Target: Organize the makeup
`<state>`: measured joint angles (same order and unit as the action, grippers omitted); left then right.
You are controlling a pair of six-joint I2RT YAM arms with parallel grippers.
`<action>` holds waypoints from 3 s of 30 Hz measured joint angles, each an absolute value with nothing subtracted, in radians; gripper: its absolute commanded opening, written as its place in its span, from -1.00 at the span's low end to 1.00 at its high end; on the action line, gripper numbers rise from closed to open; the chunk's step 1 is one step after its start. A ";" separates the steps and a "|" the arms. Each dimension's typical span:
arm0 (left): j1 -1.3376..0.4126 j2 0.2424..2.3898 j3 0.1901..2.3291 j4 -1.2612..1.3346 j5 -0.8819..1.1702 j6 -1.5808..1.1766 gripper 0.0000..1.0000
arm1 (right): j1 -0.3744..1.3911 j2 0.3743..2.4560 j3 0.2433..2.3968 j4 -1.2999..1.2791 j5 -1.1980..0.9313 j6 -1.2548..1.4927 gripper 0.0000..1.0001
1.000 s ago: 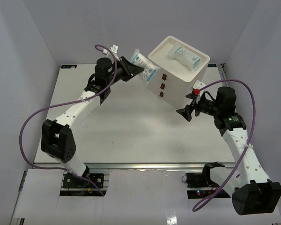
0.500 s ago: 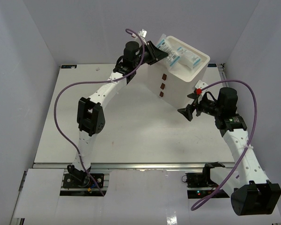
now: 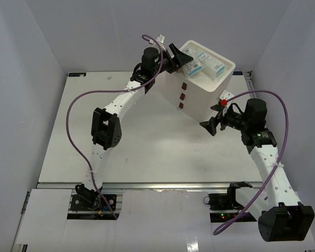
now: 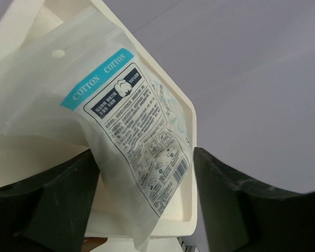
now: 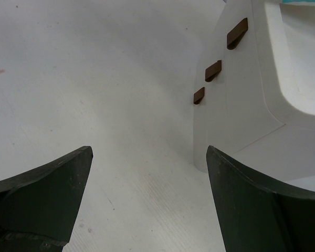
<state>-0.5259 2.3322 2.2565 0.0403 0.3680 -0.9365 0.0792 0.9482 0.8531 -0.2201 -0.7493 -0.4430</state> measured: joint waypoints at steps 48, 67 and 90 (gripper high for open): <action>-0.503 1.695 1.535 0.083 0.212 -0.596 0.96 | 0.039 0.945 0.834 -0.198 -0.785 -0.391 0.83; -0.431 0.795 0.704 -0.118 0.331 -0.162 0.96 | -0.051 0.907 0.776 -0.209 -0.586 -0.261 0.80; -0.431 0.684 0.630 -0.157 0.299 -0.130 0.96 | -0.110 0.896 0.701 -0.183 -0.267 -0.165 0.81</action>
<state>-0.4309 0.6838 0.6296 -0.1574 0.2990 -0.1303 -0.1104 0.8963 0.7013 -0.1829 -0.2668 -0.1654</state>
